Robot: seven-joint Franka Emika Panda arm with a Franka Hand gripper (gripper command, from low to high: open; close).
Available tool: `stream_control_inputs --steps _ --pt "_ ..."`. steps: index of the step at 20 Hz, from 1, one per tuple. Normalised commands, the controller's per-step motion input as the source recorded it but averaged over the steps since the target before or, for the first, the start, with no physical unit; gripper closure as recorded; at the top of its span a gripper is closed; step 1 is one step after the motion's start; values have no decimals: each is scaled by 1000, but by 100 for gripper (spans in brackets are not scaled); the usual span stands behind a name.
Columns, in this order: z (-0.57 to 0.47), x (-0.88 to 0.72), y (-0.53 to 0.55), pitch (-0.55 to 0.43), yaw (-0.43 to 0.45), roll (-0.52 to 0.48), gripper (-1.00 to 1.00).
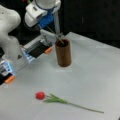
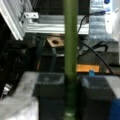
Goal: Flower insertion into a vase
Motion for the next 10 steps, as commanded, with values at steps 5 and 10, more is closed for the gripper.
stream_control_inputs --steps 5,10 --pt "44 256 -9 397 97 -54 100" --pt "12 279 -30 382 114 -19 100"
